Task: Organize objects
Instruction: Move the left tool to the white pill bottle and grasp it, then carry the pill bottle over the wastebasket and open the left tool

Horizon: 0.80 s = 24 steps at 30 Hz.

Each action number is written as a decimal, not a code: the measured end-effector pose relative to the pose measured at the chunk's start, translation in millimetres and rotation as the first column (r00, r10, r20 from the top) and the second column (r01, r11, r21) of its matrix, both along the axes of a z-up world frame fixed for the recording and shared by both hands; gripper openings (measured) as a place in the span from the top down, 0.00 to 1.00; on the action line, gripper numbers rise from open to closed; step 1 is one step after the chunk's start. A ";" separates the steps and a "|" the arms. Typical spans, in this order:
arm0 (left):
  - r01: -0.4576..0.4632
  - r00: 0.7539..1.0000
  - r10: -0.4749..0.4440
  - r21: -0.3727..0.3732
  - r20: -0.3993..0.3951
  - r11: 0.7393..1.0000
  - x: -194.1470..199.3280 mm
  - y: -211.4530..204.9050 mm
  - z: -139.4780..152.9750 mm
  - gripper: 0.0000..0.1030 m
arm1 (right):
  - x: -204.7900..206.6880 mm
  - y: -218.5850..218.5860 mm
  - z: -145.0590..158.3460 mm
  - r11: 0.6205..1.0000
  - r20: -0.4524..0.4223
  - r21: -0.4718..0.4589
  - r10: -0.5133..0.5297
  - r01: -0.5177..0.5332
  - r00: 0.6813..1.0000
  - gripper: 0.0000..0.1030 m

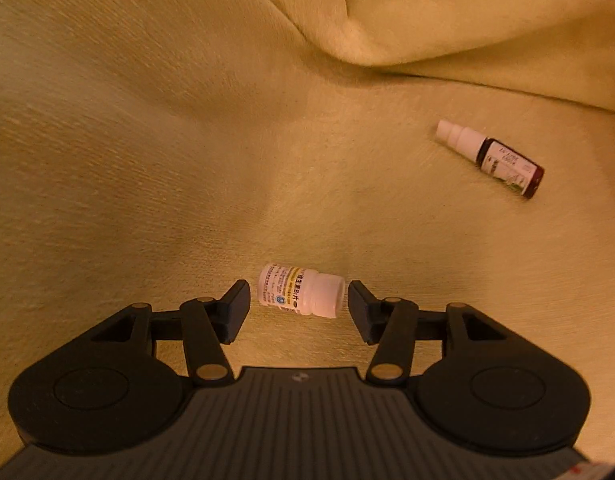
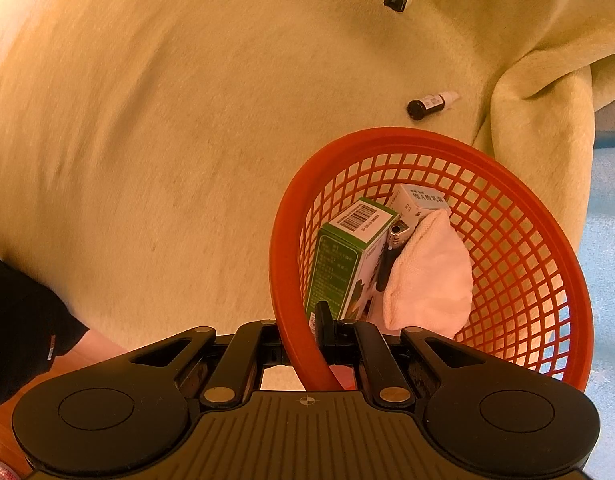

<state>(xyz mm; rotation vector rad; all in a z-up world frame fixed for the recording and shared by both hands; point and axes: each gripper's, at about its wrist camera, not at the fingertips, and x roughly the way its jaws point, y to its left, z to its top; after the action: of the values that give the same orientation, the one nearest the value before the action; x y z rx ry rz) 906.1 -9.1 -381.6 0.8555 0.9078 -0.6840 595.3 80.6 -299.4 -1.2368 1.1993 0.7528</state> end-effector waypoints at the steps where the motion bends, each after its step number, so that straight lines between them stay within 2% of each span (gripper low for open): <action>1: 0.001 1.000 -0.001 0.004 0.001 1.000 1.2 -0.5 -1.9 0.50 | 0.3 0.0 -0.3 1.000 0.000 0.002 -0.001 0.001 1.000 0.97; 7: 0.033 0.999 -0.033 0.018 -0.021 0.999 5.2 -3.9 -8.8 0.50 | 0.4 0.6 -1.6 1.000 0.001 0.012 -0.005 0.005 1.000 0.96; 10: 0.025 0.999 -0.025 0.013 -0.038 1.000 5.2 -4.2 -6.4 0.56 | 0.7 0.1 -1.6 1.000 0.001 0.014 -0.007 0.007 1.000 0.97; 16: 0.024 0.996 -0.025 -0.012 -0.090 1.000 -5.4 -6.8 0.3 0.59 | 1.0 1.1 -1.1 1.000 0.001 0.017 -0.007 0.007 1.000 0.96; 24: -0.029 0.990 0.022 -0.050 -0.141 0.998 -14.6 -7.7 5.7 0.60 | 0.3 1.4 -2.9 1.000 0.002 0.020 0.000 0.000 1.000 0.97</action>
<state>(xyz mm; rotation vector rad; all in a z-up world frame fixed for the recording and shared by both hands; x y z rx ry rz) 891.5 -16.8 -376.0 0.7552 1.0213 -0.7495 595.6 81.9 -302.3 -1.2211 1.1877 0.7610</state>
